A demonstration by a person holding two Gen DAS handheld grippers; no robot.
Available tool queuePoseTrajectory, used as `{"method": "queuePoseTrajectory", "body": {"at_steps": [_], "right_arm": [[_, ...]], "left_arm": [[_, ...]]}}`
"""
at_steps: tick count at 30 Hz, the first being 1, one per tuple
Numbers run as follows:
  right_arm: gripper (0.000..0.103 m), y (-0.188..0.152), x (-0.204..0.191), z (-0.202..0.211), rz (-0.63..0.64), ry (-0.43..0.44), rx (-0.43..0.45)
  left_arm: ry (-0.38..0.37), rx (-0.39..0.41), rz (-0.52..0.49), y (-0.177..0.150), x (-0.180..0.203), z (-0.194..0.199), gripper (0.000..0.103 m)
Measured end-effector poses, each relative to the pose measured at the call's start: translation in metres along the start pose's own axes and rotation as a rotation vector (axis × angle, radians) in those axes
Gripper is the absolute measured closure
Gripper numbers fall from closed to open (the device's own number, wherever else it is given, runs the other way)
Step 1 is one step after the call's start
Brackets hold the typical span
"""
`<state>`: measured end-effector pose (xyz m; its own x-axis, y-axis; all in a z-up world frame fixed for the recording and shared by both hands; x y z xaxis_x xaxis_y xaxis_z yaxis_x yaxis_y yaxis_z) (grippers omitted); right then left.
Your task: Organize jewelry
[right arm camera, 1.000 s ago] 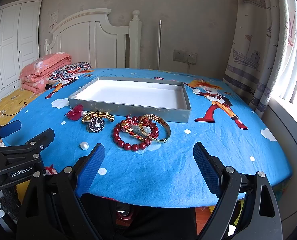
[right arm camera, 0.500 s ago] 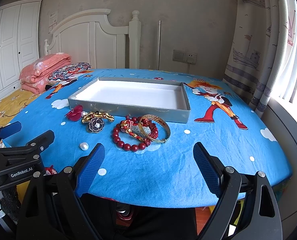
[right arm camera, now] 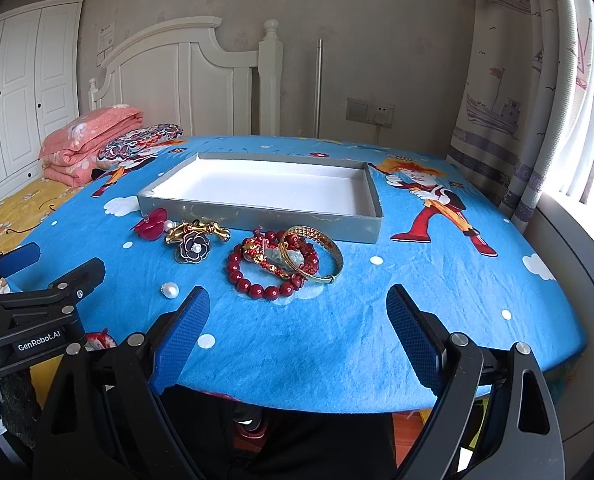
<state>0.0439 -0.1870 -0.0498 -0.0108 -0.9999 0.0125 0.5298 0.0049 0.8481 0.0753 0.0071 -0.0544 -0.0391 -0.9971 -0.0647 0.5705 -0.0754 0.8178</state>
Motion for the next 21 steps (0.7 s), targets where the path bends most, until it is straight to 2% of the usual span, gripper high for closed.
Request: {"method": "queuePoseTrajectory", "body": {"at_steps": [21], "right_arm": [[0.018,-0.0025,0.0001,0.0024,-0.01,-0.002,0.003]], "left_arm": [[-0.009,-0.02,0.0,-0.005,-0.0011,0.0006,0.004]]}}
Point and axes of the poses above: each gripper's, at about its wrist camera, not at the fingertips, and z roughly against the way its jaws point, x to its right, y to its top, the point moved 9 cm from there along -z, roughly the way its jaws point, and after that the axes turned 2 degrees about -z, right-handed, at the moved point
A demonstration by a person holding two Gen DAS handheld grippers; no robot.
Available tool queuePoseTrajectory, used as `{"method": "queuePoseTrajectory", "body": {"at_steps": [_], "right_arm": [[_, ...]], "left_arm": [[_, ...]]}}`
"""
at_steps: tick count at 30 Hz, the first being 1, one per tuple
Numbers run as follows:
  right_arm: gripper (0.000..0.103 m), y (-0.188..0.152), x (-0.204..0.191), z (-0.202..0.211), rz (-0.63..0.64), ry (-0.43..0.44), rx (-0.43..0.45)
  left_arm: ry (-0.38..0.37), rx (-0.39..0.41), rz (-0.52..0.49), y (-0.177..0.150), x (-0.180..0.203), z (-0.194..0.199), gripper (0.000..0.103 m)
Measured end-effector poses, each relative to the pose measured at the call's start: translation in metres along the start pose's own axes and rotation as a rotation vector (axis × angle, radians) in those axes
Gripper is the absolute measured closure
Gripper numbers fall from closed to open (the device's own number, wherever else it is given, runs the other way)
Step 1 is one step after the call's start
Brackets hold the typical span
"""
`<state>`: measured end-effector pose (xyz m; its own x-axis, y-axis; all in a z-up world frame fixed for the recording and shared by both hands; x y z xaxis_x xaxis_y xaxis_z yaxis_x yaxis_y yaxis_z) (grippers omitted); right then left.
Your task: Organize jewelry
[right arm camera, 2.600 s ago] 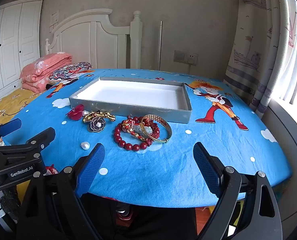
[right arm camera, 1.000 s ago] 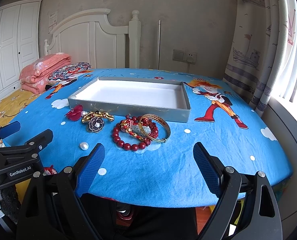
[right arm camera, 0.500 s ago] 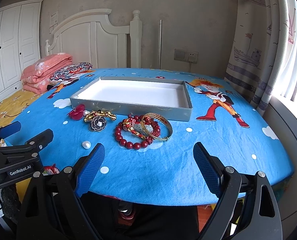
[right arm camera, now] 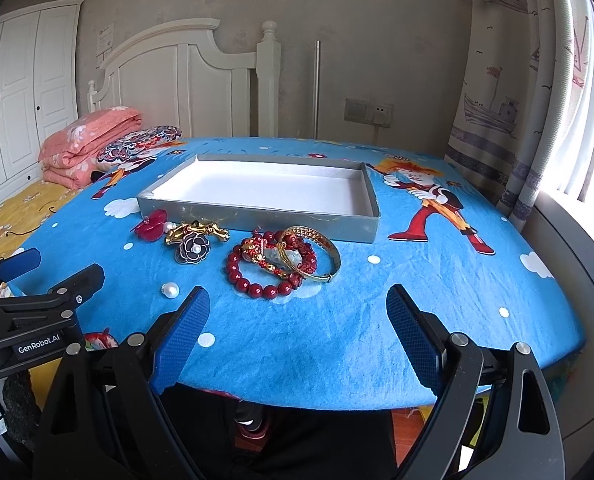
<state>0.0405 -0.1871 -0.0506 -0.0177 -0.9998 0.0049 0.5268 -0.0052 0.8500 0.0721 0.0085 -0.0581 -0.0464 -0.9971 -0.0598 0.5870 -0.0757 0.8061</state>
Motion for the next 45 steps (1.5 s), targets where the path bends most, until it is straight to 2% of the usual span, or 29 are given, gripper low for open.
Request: {"method": "queuePoseTrajectory", "body": {"at_steps": [9,15,23,29,35,40,43,45], "right_arm": [[0.018,0.003,0.0,0.002,-0.001,0.002,0.011],[0.019,0.004,-0.001,0.005,0.003,0.003,0.021],[0.018,0.001,0.002,0.003,-0.013,-0.004,-0.005],[0.018,0.005,0.002,0.019,-0.013,-0.005,0.06],[0.018,-0.005,0.003,0.01,-0.049,0.05,-0.006],[0.018,-0.006,0.001,0.01,-0.046,0.064,-0.009],[0.018,-0.009,-0.002,0.002,-0.048,0.108,-0.047],[0.018,-0.009,0.002,0.001,-0.057,0.09,-0.047]], "left_arm": [[-0.015,-0.008,0.006,-0.001,0.0,0.0,0.004],[-0.022,0.014,0.006,0.001,0.001,0.005,0.004],[-0.02,0.006,-0.007,0.0,0.002,0.006,0.004],[-0.025,0.011,-0.007,0.0,0.002,0.007,0.004],[-0.043,0.005,-0.012,0.0,0.004,0.007,0.004],[-0.056,0.003,-0.018,-0.001,0.007,0.007,0.004],[-0.052,-0.002,-0.006,-0.002,0.004,0.004,0.004],[-0.073,-0.01,0.017,-0.003,0.002,0.001,0.004]]}}
Point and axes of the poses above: each gripper's, at about its wrist camera, not at the fingertips, and z roughly against the way its jaws point, x to its right, y to its top, the point moved 9 cm from there along -z, roughly the way its jaws point, and after that the axes turned 2 degrees about -z, right-handed, at the moved point
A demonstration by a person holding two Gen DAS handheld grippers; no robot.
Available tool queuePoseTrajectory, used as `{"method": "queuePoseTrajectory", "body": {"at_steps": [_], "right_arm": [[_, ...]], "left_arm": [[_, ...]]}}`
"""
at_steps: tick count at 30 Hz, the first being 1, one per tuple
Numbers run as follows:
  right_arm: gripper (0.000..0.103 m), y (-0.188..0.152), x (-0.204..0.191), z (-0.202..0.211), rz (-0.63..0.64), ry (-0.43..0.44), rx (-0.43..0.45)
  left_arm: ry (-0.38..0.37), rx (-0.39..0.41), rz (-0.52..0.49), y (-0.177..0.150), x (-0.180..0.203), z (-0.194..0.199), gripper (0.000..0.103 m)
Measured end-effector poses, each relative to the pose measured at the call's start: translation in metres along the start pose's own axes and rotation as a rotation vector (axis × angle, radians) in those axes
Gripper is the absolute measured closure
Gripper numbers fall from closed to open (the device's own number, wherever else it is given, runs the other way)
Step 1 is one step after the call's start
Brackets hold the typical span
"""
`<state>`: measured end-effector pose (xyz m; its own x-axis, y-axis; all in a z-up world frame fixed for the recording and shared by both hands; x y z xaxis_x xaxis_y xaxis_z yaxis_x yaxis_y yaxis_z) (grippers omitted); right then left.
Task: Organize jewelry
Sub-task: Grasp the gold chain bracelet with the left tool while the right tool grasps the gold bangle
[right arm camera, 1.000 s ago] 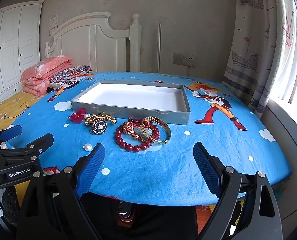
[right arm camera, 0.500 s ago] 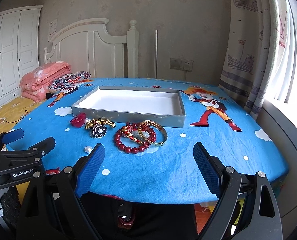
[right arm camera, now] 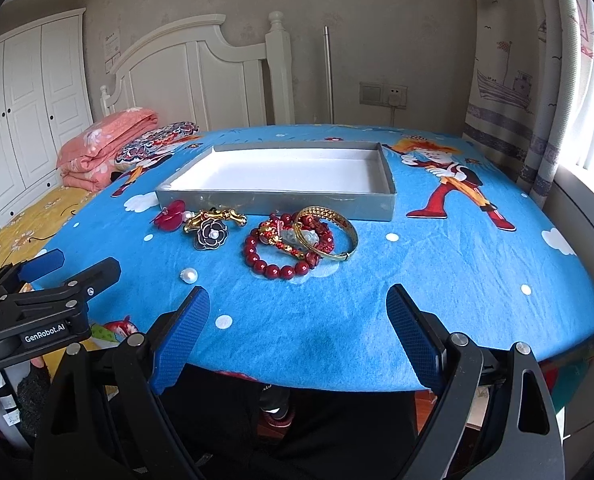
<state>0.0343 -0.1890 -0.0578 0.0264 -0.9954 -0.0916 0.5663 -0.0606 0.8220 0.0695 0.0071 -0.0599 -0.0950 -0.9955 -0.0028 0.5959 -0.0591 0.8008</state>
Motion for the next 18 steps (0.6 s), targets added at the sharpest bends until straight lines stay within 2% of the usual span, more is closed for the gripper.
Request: {"method": "queuePoseTrajectory", "body": {"at_steps": [4,9,13,18], "right_arm": [[0.018,0.012,0.009,0.01,-0.017,-0.024,0.079],[0.018,0.011,0.016,-0.009,-0.029,-0.031,0.033],[0.018,0.016,0.025,-0.019,-0.042,-0.055,0.041],[0.034,0.022,0.019,-0.037,-0.003,-0.068,0.03]], "left_arm": [[0.022,-0.004,0.033,0.0,-0.01,-0.005,0.004],[0.009,-0.017,0.005,0.001,-0.004,-0.014,0.004],[0.001,-0.014,-0.022,0.004,0.002,-0.021,0.004],[-0.021,0.02,-0.038,0.017,0.014,-0.028,0.007]]}}
Point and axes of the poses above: each gripper's, at about its wrist camera, not at the fingertips, and z roughly against the way its jaws point, x to its right, y to its top, the point moved 9 cm from there along -z, roughly the way its jaws point, and after that the axes turned 2 degrees about -z, right-handed, at the moved point
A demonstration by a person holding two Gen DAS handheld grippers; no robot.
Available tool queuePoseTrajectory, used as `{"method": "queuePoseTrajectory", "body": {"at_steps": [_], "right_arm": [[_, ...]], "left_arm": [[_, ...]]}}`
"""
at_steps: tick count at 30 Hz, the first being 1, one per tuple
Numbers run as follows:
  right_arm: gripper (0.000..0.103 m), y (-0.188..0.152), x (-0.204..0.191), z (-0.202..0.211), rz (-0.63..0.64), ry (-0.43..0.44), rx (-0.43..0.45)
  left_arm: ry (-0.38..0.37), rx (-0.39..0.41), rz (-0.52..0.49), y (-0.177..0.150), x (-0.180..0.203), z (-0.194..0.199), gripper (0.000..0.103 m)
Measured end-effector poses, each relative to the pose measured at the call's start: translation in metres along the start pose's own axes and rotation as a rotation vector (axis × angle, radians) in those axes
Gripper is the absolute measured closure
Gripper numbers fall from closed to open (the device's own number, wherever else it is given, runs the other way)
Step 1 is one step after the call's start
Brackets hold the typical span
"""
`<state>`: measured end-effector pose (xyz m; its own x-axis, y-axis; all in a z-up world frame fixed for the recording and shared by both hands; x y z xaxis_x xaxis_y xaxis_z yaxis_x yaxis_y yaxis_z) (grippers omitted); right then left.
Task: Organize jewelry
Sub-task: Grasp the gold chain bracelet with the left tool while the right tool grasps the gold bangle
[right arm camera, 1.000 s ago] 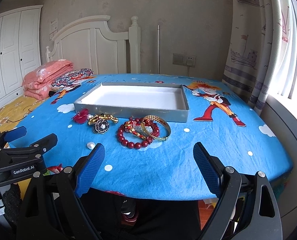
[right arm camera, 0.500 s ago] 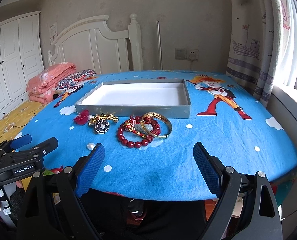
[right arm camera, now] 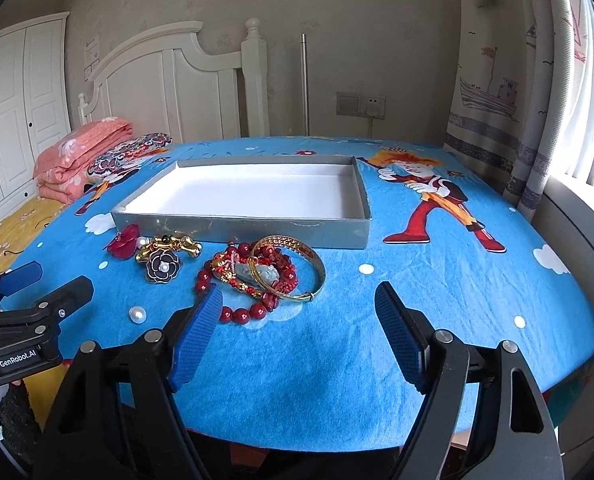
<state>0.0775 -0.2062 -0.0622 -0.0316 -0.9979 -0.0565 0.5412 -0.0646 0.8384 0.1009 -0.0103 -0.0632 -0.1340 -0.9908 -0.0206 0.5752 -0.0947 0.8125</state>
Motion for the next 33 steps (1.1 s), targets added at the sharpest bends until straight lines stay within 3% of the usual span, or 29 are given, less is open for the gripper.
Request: {"method": "queuePoseTrajectory", "body": {"at_steps": [8,13,18,26,29,33], "right_arm": [[0.056,0.008,-0.02,-0.023,0.042,0.059,-0.035],[0.067,0.01,-0.031,-0.034,0.067,0.076,-0.055],[0.084,0.012,-0.032,-0.047,0.093,0.053,-0.073],[0.085,0.017,-0.033,-0.06,0.17,0.023,-0.078],[0.093,0.018,-0.036,-0.061,0.204,0.023,-0.071],[0.094,0.02,-0.029,-0.053,0.146,0.04,-0.041]], "left_arm": [[-0.028,0.041,-0.056,0.014,0.022,-0.011,0.012],[-0.048,0.015,-0.049,0.014,0.024,-0.023,0.03],[-0.067,0.009,-0.051,0.017,0.028,-0.03,0.038],[-0.119,-0.006,-0.058,0.022,0.044,-0.041,0.041],[-0.128,-0.009,-0.061,0.024,0.049,-0.045,0.041],[-0.133,-0.002,-0.064,0.031,0.053,-0.047,0.042]]}}
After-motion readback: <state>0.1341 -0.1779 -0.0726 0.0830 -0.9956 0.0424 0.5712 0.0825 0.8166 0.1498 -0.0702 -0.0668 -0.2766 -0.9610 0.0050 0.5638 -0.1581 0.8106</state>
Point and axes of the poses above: each gripper's, at about its wrist camera, not at the fingertips, and z roughly against the way its jaws point, x to its right, y to its top, the point moved 9 cm from there along -z, roughly the way its jaws point, and after that the axes turned 2 degrees about -z, right-handed, at the moved point
